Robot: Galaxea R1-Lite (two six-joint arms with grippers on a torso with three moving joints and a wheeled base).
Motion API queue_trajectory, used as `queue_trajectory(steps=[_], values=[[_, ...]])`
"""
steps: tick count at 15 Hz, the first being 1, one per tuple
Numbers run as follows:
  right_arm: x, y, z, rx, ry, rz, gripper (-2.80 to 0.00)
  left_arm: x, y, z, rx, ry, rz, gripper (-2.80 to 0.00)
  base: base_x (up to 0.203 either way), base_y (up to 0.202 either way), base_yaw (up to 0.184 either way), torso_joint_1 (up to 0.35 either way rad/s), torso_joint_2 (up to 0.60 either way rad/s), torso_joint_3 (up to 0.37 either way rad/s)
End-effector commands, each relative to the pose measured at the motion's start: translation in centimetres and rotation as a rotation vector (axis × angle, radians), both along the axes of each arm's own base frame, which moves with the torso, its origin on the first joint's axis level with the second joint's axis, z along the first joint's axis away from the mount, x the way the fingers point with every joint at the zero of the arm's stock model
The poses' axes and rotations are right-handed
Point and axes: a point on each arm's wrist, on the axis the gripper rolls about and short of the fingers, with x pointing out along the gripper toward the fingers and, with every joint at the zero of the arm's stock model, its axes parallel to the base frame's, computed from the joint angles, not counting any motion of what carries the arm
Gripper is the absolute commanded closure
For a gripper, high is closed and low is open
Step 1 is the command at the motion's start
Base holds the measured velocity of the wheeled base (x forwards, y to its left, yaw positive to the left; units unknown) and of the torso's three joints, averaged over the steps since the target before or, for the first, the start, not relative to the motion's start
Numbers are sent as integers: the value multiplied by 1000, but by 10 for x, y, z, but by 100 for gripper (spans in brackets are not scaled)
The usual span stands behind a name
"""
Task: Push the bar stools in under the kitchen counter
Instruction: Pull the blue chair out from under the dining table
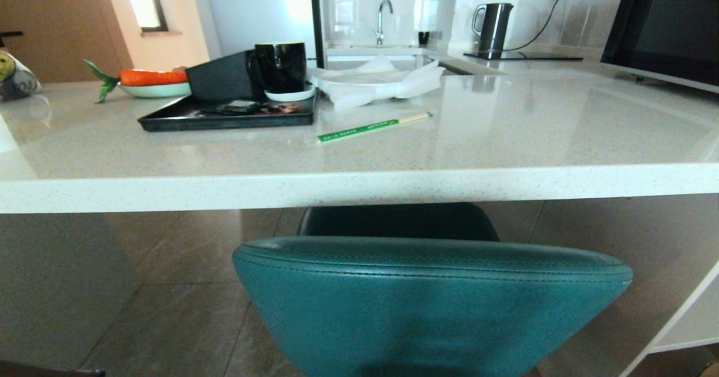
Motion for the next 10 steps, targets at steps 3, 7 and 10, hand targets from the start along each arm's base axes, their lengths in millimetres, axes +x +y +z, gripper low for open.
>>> queue_trajectory(steps=[3,7,10], values=[[1,0,-2,14,5,-2,0,0,-1,1,74,-6,-42,0,0,0,0,0,0,0],[-3,1,21,38,9,28,0,10,-3,39,34,-56,-103,0,0,0,0,0,0,0],[4,1,24,48,69,40,0,45,-3,70,-14,47,-154,0,0,0,0,0,0,0]])
